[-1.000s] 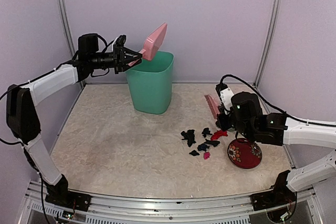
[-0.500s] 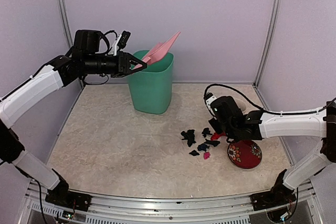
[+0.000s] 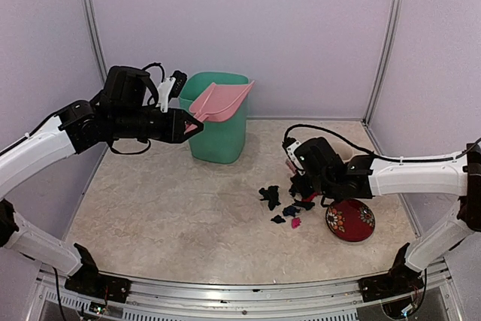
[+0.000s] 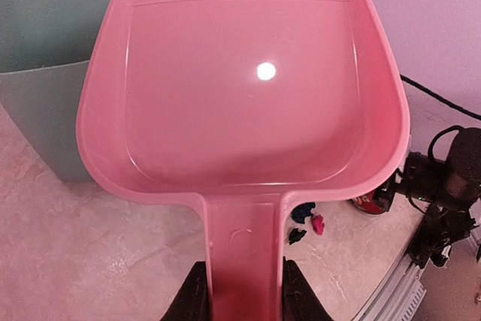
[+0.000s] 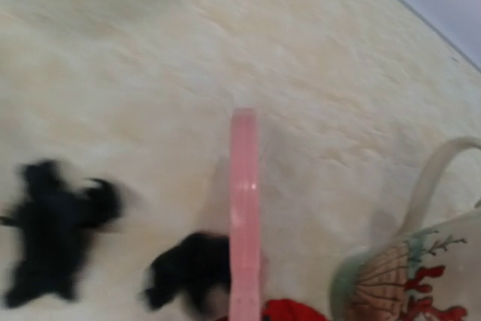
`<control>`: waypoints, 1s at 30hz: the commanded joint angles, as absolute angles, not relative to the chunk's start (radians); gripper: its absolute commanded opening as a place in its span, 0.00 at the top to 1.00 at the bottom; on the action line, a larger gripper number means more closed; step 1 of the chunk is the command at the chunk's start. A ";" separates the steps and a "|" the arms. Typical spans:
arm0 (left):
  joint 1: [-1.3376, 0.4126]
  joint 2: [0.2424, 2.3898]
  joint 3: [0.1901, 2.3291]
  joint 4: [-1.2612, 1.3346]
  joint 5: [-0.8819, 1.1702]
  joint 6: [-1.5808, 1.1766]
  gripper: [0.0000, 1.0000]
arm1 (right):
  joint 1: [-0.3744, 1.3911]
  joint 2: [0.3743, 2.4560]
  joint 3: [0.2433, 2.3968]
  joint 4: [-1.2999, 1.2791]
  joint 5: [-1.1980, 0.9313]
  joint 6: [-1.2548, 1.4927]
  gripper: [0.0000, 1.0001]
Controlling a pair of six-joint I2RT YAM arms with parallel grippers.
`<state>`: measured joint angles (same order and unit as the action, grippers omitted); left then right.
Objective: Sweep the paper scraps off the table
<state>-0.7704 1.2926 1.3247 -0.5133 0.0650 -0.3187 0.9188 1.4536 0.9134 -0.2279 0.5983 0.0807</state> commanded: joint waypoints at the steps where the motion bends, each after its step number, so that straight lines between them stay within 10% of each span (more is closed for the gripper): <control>1: -0.818 1.247 1.278 -0.521 -0.081 -0.320 1.00 | 0.959 1.312 0.954 -0.294 0.542 0.170 1.00; 14: -0.928 1.184 1.107 -0.490 -0.159 -0.363 1.00 | 0.964 1.134 0.897 -0.543 0.742 0.288 1.00; 30: -1.087 1.228 0.978 -0.515 -0.159 -0.447 1.00 | 0.966 1.385 0.886 -0.465 0.692 0.240 1.00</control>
<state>-1.0599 1.2129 1.0145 -0.5392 -0.1780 -0.4164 0.9607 1.3418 0.8608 -0.5175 0.7372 0.2630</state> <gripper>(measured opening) 0.237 0.067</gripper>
